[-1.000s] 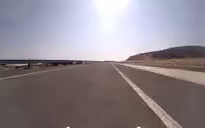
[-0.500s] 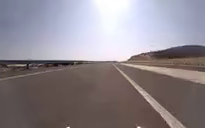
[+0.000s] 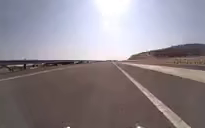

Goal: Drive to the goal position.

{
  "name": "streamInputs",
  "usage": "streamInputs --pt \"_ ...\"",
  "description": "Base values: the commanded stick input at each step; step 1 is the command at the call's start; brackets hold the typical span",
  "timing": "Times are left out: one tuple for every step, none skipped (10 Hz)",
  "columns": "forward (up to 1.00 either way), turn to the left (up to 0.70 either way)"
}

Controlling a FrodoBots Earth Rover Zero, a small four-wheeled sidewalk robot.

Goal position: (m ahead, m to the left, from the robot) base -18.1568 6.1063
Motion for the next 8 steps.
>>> streamInputs --pt "0.7 0.0" --pt "0.7 0.0" --pt "0.7 0.0" --pt "0.7 0.0" --pt "0.7 0.0" --pt "0.7 0.0" --pt "0.7 0.0" --pt "0.7 0.0"
